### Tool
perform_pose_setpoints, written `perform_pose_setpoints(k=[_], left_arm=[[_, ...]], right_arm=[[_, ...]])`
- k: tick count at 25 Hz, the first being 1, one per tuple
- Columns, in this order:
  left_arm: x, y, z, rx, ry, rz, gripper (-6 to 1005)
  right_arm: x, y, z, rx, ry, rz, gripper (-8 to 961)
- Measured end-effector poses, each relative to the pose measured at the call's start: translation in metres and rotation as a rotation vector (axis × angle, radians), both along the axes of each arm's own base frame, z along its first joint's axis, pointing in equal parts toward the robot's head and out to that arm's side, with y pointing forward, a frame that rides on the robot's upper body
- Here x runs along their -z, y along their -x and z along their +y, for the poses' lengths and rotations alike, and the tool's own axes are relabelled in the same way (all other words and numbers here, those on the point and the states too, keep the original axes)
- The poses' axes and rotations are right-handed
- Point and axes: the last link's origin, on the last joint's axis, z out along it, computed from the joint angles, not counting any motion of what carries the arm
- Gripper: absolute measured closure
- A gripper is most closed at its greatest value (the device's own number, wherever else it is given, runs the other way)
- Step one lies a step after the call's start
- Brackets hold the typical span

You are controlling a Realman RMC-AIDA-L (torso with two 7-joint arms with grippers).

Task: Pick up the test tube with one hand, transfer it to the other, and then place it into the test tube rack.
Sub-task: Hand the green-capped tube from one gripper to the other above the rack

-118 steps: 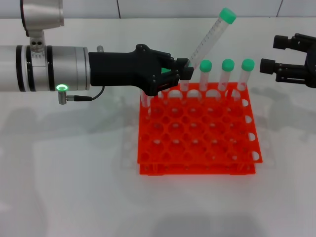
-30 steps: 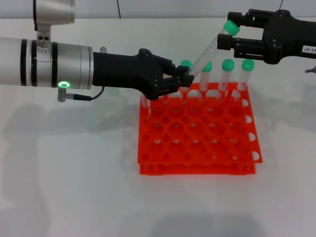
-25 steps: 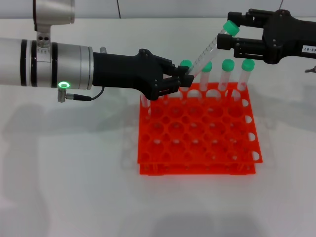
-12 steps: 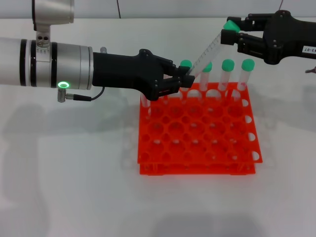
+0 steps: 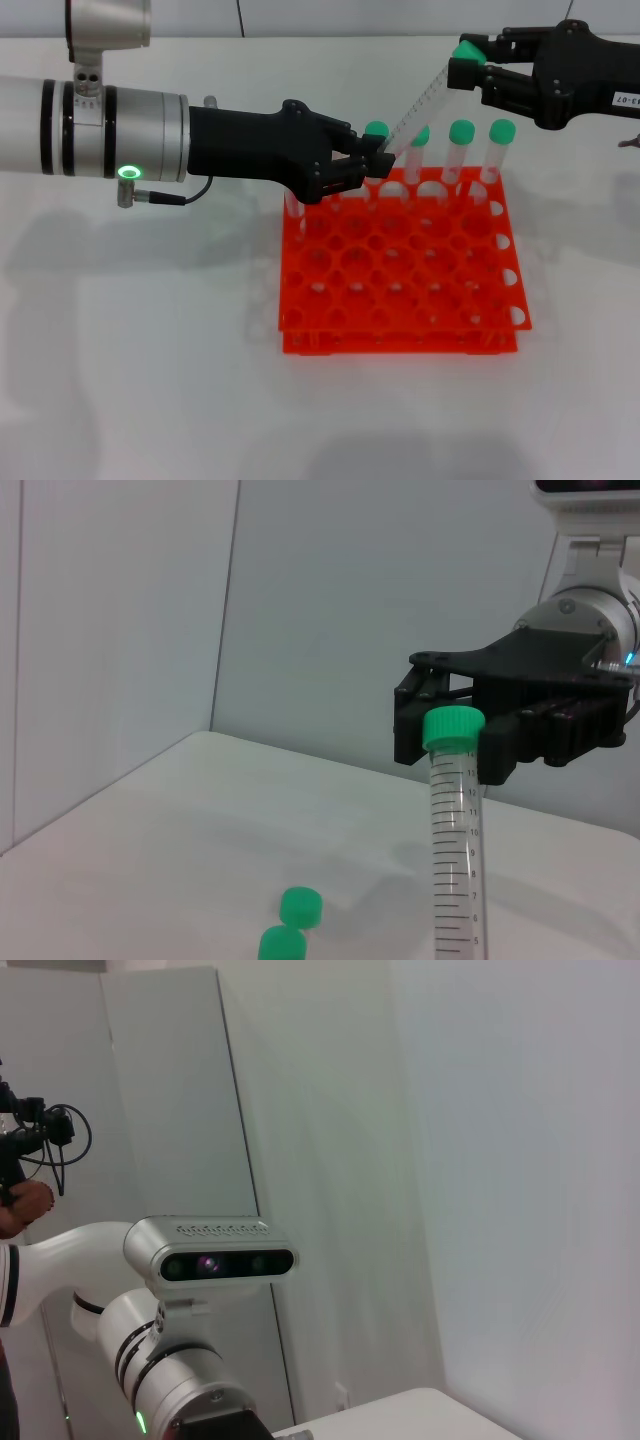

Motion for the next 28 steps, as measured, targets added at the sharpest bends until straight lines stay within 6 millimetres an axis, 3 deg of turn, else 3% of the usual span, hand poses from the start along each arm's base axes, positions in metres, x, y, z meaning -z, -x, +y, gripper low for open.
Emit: perform_pose_setpoints(k=[28], left_arm=[[0.0091, -0.0007, -0.0056, 0.008, 0.033, 0.016, 828]], right_arm=[[0.0017, 0.0021, -0.004, -0.018, 0.02, -0.006, 677]])
